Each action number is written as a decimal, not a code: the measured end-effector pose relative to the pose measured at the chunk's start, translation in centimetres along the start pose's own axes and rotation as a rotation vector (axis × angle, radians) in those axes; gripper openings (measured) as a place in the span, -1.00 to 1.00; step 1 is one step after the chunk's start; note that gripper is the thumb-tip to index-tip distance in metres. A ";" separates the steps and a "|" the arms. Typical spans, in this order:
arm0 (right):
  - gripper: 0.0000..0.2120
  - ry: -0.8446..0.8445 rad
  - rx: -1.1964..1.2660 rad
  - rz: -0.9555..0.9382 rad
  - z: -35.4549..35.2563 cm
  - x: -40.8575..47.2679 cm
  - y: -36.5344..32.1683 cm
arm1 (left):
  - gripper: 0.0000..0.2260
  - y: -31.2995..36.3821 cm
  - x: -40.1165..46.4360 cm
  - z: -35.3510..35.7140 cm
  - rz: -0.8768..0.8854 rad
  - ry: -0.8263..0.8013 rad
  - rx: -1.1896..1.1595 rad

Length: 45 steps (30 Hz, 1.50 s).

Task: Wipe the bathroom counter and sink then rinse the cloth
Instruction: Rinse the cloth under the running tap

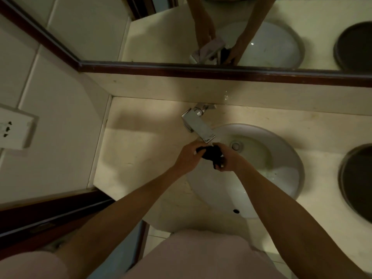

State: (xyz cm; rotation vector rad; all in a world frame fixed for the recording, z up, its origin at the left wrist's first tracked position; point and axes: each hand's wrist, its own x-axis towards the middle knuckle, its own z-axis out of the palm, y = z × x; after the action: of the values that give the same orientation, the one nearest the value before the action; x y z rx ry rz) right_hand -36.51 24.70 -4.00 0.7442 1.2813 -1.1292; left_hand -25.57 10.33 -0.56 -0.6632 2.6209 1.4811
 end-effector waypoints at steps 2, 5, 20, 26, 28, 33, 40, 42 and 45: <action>-0.89 -0.014 -0.084 -0.061 -0.4 0.5 0.3 | -0.82 0.2 -0.1 0.0 -0.086 0.140 -0.016; -0.86 0.013 -0.137 -0.216 -0.3 1.2 0.8 | -0.92 0.7 0.0 -0.4 -0.284 0.252 0.025; -0.81 -0.027 0.149 -0.334 -0.6 -0.6 0.2 | -0.67 1.4 0.9 2.8 -0.348 -0.126 0.071; -0.79 0.008 0.046 -0.444 -2.2 -1.6 -0.9 | -0.88 1.3 1.2 2.7 -0.291 0.016 -0.037; -0.80 -0.031 0.084 -0.450 -2.4 -1.8 -1.1 | -0.87 0.9 1.1 2.7 -0.305 -0.002 -0.090; -0.70 -0.163 0.077 -0.444 -1.4 -3.8 -1.4 | -0.66 2.1 0.9 3.7 -0.265 -0.035 -0.160; -0.77 -0.097 -0.201 -0.614 -1.2 -7.8 -2.1 | -0.74 1.8 3.2 6.5 -0.250 -0.188 -0.004; -0.74 -0.052 -0.085 -0.722 -1.3 -8.6 -2.6 | -0.74 2.7 3.4 6.3 -0.277 -0.273 0.100; -0.69 0.023 0.035 -0.859 -1.4 -9.6 -3.4 | -0.66 2.1 3.3 6.0 -0.368 -0.379 0.089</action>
State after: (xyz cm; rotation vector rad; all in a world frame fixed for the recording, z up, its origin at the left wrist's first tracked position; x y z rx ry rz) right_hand -39.42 27.03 5.57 0.2008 1.6585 -1.8230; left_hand -30.33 15.14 -2.96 -0.7238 2.1294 1.2322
